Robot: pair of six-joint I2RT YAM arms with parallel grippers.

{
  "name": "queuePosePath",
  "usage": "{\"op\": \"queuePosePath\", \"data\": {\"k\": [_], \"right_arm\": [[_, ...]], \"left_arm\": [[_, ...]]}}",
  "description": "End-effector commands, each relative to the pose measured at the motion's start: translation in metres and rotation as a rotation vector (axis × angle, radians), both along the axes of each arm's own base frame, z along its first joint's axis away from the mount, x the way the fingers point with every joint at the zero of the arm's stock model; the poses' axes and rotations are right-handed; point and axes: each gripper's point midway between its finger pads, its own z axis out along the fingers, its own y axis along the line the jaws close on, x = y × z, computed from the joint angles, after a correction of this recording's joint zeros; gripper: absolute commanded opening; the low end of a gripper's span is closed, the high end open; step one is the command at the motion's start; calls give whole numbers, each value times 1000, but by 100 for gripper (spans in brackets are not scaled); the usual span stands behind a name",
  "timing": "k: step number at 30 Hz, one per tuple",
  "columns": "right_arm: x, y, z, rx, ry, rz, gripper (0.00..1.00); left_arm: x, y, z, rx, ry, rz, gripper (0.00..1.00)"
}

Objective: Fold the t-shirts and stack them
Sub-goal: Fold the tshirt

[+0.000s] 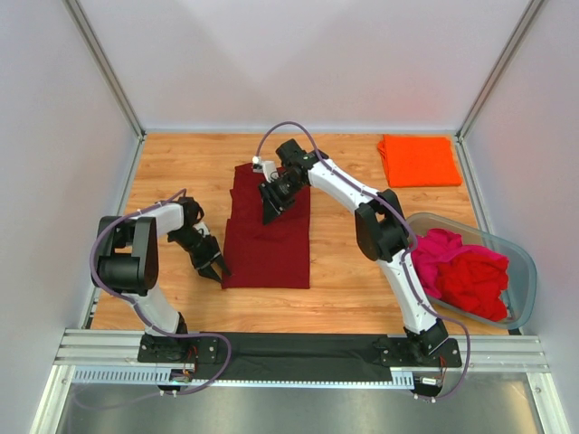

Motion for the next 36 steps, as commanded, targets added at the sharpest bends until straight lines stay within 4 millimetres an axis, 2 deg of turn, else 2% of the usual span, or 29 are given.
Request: {"op": "queuePosePath", "data": {"k": [1, 10, 20, 24, 29, 34, 36], "right_arm": [[1, 7, 1, 21, -53, 34, 38], [9, 9, 0, 24, -87, 29, 40], [6, 15, -3, 62, -66, 45, 47], [6, 16, -4, 69, -64, 49, 40], [7, 14, -7, 65, -57, 43, 43], [7, 13, -10, 68, -44, 41, 35], [6, 13, -10, 72, -37, 43, 37]], "left_arm": [[8, 2, 1, 9, -24, -16, 42], [10, 1, -4, 13, -13, 0, 42], [13, 1, -5, 18, -5, 6, 41], [14, 2, -5, 25, -3, 9, 41], [12, 3, -6, 31, 2, 8, 41], [12, 3, -8, 33, 7, 8, 41], [12, 4, -8, 34, 7, 8, 41]]}}
